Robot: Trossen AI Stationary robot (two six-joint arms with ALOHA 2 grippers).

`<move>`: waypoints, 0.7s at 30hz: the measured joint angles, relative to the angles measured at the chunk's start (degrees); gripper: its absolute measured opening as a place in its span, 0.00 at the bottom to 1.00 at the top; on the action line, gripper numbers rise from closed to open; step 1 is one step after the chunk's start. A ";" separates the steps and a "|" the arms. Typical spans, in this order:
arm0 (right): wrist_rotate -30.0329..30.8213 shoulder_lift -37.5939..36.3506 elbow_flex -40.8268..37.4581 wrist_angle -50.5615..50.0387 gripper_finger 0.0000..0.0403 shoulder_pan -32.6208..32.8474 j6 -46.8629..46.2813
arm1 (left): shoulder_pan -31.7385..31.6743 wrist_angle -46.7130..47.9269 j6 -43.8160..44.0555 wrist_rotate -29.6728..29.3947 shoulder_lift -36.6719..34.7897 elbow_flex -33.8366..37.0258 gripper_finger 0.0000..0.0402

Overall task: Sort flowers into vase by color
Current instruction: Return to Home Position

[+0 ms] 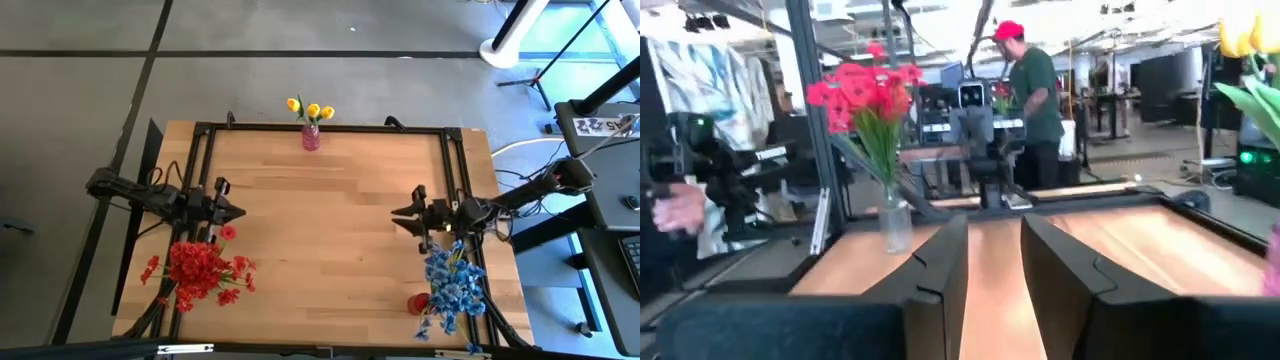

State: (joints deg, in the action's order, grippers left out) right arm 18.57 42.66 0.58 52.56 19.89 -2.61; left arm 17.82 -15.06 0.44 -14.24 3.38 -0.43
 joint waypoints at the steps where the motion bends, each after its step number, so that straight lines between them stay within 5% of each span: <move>1: 1.47 -2.26 0.00 -3.12 0.24 0.71 0.07 | 0.00 0.10 -0.73 0.01 -0.70 -0.02 0.01; 6: 1.62 -13.26 0.02 -18.43 0.22 -0.12 -3.21 | -0.42 0.99 -3.83 -0.55 -3.26 -0.03 0.01; 12: -6.28 -21.78 0.35 -30.49 0.06 -13.49 -4.62 | -2.46 1.36 -3.15 -2.21 -3.25 -0.02 0.01; 21: -17.42 -37.02 1.57 -44.64 0.02 -26.37 0.06 | -2.51 2.46 1.95 -19.58 -3.24 -0.02 0.01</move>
State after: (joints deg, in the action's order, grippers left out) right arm 1.15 5.64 2.15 7.92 -6.48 -2.55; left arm 15.31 -12.60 2.39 -33.82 0.14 -0.45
